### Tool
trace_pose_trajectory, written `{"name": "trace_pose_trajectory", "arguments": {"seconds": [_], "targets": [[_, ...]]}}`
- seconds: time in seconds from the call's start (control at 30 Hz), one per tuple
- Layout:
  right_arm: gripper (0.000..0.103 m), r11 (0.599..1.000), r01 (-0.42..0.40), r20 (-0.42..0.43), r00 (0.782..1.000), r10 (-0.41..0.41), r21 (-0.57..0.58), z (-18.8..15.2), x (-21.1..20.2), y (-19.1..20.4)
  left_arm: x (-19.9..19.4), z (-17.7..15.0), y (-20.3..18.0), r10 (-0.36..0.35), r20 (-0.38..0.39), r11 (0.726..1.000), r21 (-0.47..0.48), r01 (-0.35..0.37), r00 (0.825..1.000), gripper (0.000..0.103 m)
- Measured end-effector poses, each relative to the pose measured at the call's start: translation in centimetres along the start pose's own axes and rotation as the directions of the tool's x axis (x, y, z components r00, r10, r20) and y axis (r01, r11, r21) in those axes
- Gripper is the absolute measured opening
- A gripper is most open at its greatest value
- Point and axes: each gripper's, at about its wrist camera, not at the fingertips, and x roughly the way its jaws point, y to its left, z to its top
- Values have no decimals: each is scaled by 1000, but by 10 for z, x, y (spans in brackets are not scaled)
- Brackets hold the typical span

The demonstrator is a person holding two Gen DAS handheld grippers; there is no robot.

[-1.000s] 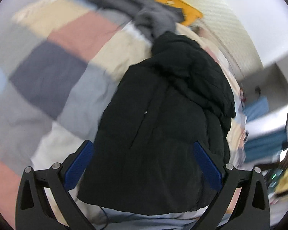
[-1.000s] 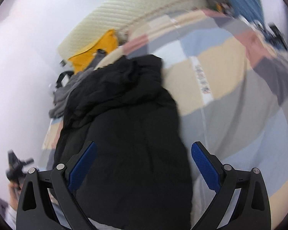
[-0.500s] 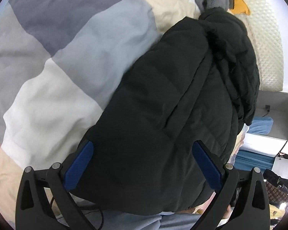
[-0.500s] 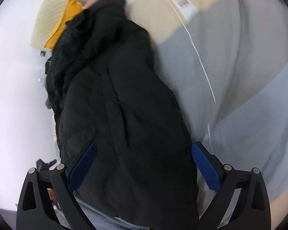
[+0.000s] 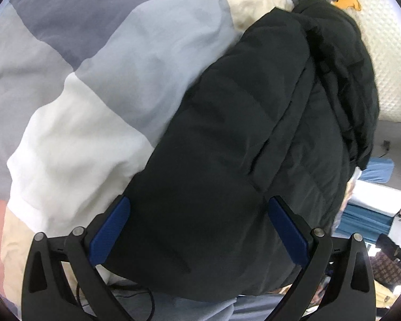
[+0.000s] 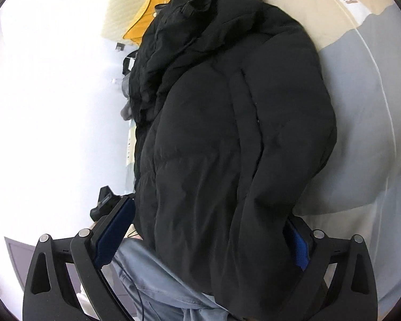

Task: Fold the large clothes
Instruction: 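Lift the held hem up with both grippers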

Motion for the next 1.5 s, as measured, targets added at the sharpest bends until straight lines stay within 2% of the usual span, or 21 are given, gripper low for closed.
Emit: {"name": "trace_pose_trajectory", "arguments": {"seconds": [0.1, 0.17, 0.2, 0.23, 0.3, 0.37, 0.43, 0.5, 0.57, 0.7, 0.73, 0.83, 0.87, 0.9, 0.93, 1.03, 1.13, 1.17, 1.2, 1.37, 1.5], "targets": [[101, 993, 91, -34, 995, -89, 73, 0, 7, -17, 10, 5, -4, 45, -12, 999, 15, -45, 999, 102], [100, 970, 187, -91, 981, -174, 159, -1, 16, -38, 14, 8, 0, 92, -9, 996, -6, -93, 996, 102], [97, 952, 234, -125, 969, -212, 197, -4, 20, -50, 17, 9, 0, 108, -16, 994, -1, -108, 994, 102], [96, 945, 245, -140, 966, -218, 216, -5, 20, -55, 18, 9, -2, 123, -19, 992, 13, -123, 992, 102], [98, 950, 247, -140, 965, -222, 191, -5, 21, -52, 19, 8, -5, 133, -15, 991, 26, -132, 991, 102], [98, 956, 274, -176, 951, -254, 105, -4, 33, -37, 22, 8, -8, 106, -26, 994, 42, -105, 994, 101], [98, 970, 243, -224, 946, -233, 20, -6, 48, -19, 24, 7, -12, 78, -33, 995, 68, -75, 996, 97], [98, 977, 204, -221, 952, -211, -55, -8, 50, 2, 25, 6, -17, 57, -37, 994, 95, -53, 998, 94], [98, 987, 138, -181, 972, -151, -80, -7, 41, 15, 23, 3, -20, 22, -47, 993, 120, -16, 999, 82], [98, 996, 58, -112, 992, -65, -66, -5, 31, 22, 14, -2, -23, -44, -49, 983, 178, 52, 998, 64], [97, 997, 41, -97, 994, -48, -68, -5, 25, 24, 12, -3, -23, -93, -62, 977, 185, 103, 994, 50], [86, 997, 10, -50, 999, -14, -80, -7, 9, 27, -1, -5, -34, -168, -61, 953, 245, 177, 984, 41], [79, 996, 0, -32, 999, -3, -86, -7, 3, 30, -8, -6, -37, -216, -51, 935, 276, 222, 975, 34], [73, 995, 1, -13, 1000, -2, -100, -7, -1, 35, -15, -8, -39, -248, -45, 921, 300, 249, 968, 31], [71, 994, 1, 1, 1000, -1, -112, -7, -2, 39, -21, -9, -40, -278, -35, 908, 316, 275, 960, 27], [61, 990, -19, 55, 998, 26, -136, -9, -17, 50, -26, -8, -46, -311, -12, 900, 316, 298, 950, 20], [35, 993, 25, 93, 996, -14, -119, -11, -23, 47, -26, -12, -53, -325, 35, 909, 286, 303, 945, 17], [20, 993, 56, 109, 993, -45, -100, -12, -26, 43, -28, -13, -55, -330, 54, 909, 286, 302, 942, 15], [13, 995, 68, 125, 990, -59, -70, -12, -31, 37, -31, -14, -60, -333, 74, 908, 294, 298, 940, 15], [8, 999, 8, 203, 979, -2, -32, -12, -57, 25, -55, -20, -72, -367, 132, 901, 295, 317, 921, 10], [7, 993, -91, 255, 961, 107, -76, -14, -87, 36, -83, -24, -78, -393, 167, 897, 284, 338, 904, 7]]}}
